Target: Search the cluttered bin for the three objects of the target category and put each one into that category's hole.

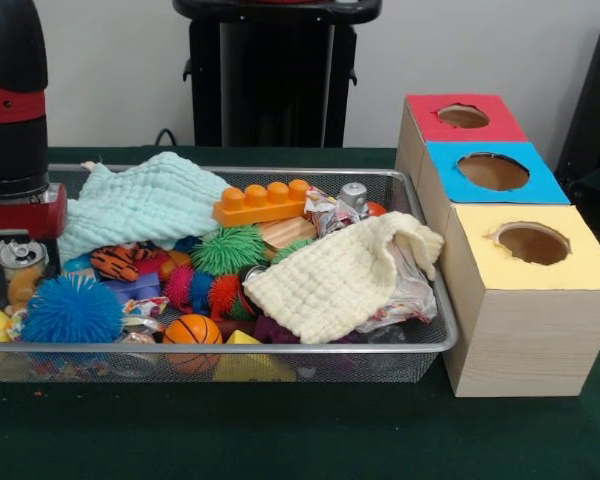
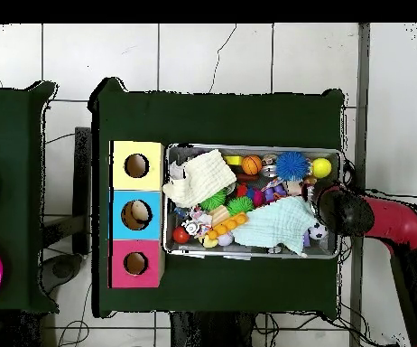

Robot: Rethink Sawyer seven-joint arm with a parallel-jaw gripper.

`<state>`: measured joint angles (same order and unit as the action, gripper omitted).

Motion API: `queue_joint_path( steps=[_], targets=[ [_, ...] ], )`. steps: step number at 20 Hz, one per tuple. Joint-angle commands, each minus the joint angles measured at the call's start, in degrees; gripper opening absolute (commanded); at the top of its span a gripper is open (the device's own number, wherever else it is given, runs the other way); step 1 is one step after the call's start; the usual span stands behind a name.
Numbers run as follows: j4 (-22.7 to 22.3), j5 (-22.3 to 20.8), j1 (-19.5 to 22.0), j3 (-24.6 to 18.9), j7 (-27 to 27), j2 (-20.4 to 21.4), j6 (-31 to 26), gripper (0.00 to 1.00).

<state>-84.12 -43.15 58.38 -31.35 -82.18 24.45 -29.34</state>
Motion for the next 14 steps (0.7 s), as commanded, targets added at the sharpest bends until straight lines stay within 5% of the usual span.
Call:
queue_joint_path(
  steps=[1,14],
  targets=[
    [0.57,-5.24,0.44,-0.87,11.19,-7.79,0.42,1.00],
    [3.16,-7.80,-0.64,-0.36,13.46,-6.31,0.48,1.00]
  ],
)
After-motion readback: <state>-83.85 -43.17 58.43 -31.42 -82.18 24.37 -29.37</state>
